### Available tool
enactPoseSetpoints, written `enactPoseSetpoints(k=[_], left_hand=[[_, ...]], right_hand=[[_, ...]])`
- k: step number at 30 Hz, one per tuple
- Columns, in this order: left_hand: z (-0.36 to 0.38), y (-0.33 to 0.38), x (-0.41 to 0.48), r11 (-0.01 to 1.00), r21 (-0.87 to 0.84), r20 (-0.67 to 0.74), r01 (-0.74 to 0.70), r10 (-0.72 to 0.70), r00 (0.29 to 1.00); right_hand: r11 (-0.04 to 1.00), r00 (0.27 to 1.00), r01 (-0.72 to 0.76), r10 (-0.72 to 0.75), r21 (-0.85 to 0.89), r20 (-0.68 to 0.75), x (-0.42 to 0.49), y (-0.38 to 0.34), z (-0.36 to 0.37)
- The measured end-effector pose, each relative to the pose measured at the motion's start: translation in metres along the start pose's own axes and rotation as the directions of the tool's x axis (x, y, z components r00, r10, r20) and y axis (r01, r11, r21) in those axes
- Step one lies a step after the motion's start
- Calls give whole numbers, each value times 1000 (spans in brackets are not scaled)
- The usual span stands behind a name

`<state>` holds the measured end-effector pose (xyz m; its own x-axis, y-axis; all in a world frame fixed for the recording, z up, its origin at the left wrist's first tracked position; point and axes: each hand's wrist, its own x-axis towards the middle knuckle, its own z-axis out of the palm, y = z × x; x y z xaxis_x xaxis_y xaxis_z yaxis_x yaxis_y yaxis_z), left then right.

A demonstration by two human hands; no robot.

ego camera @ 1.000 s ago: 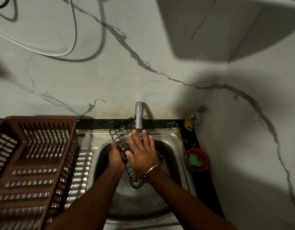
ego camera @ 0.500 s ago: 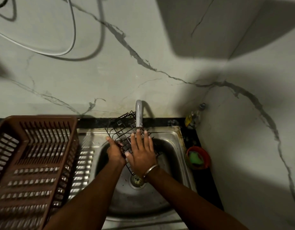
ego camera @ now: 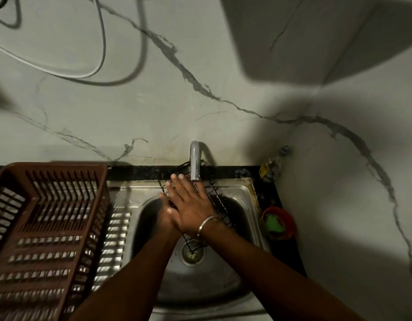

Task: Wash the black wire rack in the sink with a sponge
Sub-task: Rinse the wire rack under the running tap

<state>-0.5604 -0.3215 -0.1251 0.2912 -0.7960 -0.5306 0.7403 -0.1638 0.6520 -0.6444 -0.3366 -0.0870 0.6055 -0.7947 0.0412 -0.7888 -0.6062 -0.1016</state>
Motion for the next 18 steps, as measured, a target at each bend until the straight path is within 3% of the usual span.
enactPoseSetpoints(k=[1,3,4,6,9,11,13,16,18], left_hand=[[-3,2,0,996,81,-38,37,-34,999],[-11,0,9,983,78,-64,164,-159,985],[-12,0,9,981,68,-96,183,-176,980],[-16,-1,12,983,49,-187,178,-166,968],[-26,-8,24,986,-48,-277,160,-167,946],[-31,-10,28,985,-31,-319,170,-171,932],[-25,-4,18,983,-53,-310,173,-181,933],[-24,2,20,976,-168,-319,140,-188,929],[-19,5,15,968,-199,-284,151,-205,937]], right_hand=[[998,999,-49,49,33,-8,-4,4,1],[983,987,-158,159,90,-8,-11,6,4],[987,990,-141,143,74,-11,-16,6,7],[999,999,-41,41,2,-10,-26,10,17],[983,983,-177,179,39,-35,-38,18,22],[988,987,-150,151,26,-52,-42,19,25],[990,990,-138,138,14,-40,-42,22,27],[954,954,-292,295,66,-44,-36,21,22],[978,978,-205,206,30,-44,-33,16,20]])
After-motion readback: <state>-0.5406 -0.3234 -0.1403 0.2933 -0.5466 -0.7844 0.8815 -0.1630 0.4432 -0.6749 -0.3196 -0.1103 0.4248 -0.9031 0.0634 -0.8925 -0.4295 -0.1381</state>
